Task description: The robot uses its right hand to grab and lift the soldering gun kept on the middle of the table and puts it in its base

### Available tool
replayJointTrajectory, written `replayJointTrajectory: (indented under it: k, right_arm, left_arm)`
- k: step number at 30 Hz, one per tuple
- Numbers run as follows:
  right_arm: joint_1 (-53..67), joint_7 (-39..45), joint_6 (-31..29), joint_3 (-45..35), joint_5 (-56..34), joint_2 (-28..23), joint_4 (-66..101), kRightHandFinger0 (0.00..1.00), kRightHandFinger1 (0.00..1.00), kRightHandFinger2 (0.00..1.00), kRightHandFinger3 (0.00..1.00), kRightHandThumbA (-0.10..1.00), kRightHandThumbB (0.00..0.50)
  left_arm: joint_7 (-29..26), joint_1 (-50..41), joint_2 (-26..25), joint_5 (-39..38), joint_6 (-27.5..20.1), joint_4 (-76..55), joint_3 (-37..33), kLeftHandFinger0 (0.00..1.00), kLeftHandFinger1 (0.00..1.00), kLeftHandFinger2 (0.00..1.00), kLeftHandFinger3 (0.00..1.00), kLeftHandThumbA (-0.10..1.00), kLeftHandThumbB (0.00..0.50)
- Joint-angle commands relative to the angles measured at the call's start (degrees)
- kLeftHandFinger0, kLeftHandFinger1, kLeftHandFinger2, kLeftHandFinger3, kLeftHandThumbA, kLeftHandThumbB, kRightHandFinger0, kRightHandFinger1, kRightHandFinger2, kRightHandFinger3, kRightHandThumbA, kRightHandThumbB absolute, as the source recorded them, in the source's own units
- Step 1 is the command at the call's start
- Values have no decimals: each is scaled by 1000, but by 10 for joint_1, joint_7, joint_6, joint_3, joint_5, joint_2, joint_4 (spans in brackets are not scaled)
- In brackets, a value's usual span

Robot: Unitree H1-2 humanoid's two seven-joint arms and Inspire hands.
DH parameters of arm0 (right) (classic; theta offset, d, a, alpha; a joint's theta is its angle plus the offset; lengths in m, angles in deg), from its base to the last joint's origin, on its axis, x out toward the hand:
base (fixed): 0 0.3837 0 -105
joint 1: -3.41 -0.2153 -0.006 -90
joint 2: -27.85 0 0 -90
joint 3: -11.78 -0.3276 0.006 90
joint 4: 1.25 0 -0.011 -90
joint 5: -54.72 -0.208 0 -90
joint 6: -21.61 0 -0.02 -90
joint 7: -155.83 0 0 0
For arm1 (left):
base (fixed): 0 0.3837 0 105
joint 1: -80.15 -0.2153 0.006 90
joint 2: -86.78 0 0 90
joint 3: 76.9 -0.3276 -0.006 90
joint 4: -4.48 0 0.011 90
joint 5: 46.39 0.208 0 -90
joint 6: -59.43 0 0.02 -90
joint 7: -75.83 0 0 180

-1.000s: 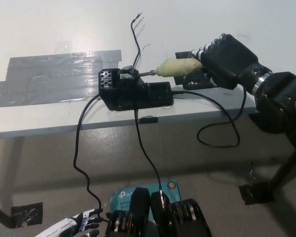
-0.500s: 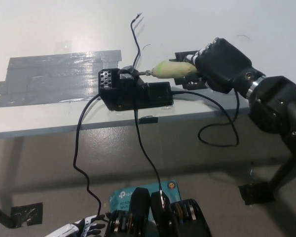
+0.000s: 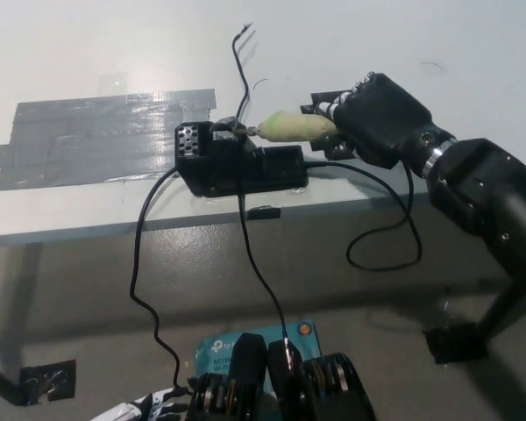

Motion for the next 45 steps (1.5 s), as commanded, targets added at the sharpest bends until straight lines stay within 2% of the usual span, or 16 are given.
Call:
replayJointTrajectory:
  k: [1, 6, 12, 15, 16, 18, 20, 22, 24, 26, 28, 29, 33, 36, 40, 45]
  right_arm:
    - [-67, -13, -21, 16, 25, -12, -25, 0, 32, 379, 124, -100, 26]
    - [-105, -9, -38, 19, 19, -28, -23, 0, 30, 392, 146, 45, 15]
    - [-150, -8, -78, 36, 20, -39, -59, 0, 0, 291, 231, -100, 267]
    - [-159, -46, -106, 49, 24, -39, -86, 0, 0, 210, 161, -100, 320]
    - [-157, -51, -102, 54, 29, -38, -91, 0, 0, 216, 210, 37, 230]
    - [-158, -56, -101, 59, 32, -37, -101, 0, 0, 219, 248, 82, 225]
    - [-153, -61, -103, 68, 31, -28, -129, 0, 7, 218, 341, 210, 135]
    - [-140, -66, -110, 77, 25, -20, -149, 0, 9, 254, 433, 44, 188]
    - [-132, -45, -99, 77, 17, -18, -142, 0, 0, 265, 475, 35, 202]
    - [-122, -73, -111, 85, 21, -17, -148, 0, 0, 238, 415, 2, 231]
    - [-114, -82, -105, 94, 29, -14, -152, 0, 0, 213, 423, 76, 154]
    - [-112, -89, -103, 102, 34, -8, -161, 0, 0, 196, 334, 88, 69]
    - [-119, -99, -99, 115, 40, 0, -176, 0, 9, 339, 192, 111, 5]
    - [-129, -74, -96, 112, 29, 4, -178, 0, 19, 371, 174, 53, 0]
    - [-150, -86, -75, 109, 41, 10, -173, 0, 0, 362, 294, 182, 0]
    - [-190, -131, -80, 111, 51, 20, -196, 0, 0, 305, 170, 247, 35]
  left_arm:
    - [6, 5, -5, -5, 4, -20, -2, 1000, 1000, 1000, 1000, 643, 143]
    - [10, 12, -5, -6, -2, -17, -5, 1000, 1000, 1000, 1000, 666, 153]
    - [10, 19, -5, -6, 8, -22, -6, 1000, 1000, 1000, 1000, 682, 169]
    - [10, 22, -6, -5, 8, -21, -8, 1000, 1000, 1000, 1000, 699, 190]
    - [9, 24, -7, 0, 2, -19, -11, 1000, 1000, 1000, 1000, 707, 177]
    - [9, 25, -7, 2, 2, -19, -12, 1000, 1000, 1000, 1000, 710, 176]
    - [8, 28, -7, 6, -4, -18, -16, 1000, 1000, 1000, 1000, 726, 190]
    - [4, 27, -4, 5, 7, -20, -17, 1000, 1000, 1000, 1000, 726, 230]
    - [4, 26, -3, 3, 12, -23, -18, 1000, 1000, 1000, 1000, 714, 216]
    - [8, 29, -1, -3, 13, -22, -20, 1000, 1000, 1000, 1000, 709, 205]
    - [8, 31, 1, -4, 22, -23, -22, 1000, 1000, 1000, 1000, 700, 208]
    - [6, 29, 5, -10, 28, -24, -20, 1000, 1000, 1000, 1000, 685, 218]
    - [7, 31, 6, -6, 25, -25, -23, 1000, 1000, 1000, 1000, 688, 212]
    - [7, 34, 5, 3, 21, -27, -27, 1000, 1000, 1000, 1000, 698, 200]
    - [9, 39, 5, 7, 12, -27, -32, 1000, 1000, 1000, 1000, 716, 194]
    - [9, 43, 6, 2, 13, -27, -31, 1000, 1000, 1000, 1000, 702, 185]
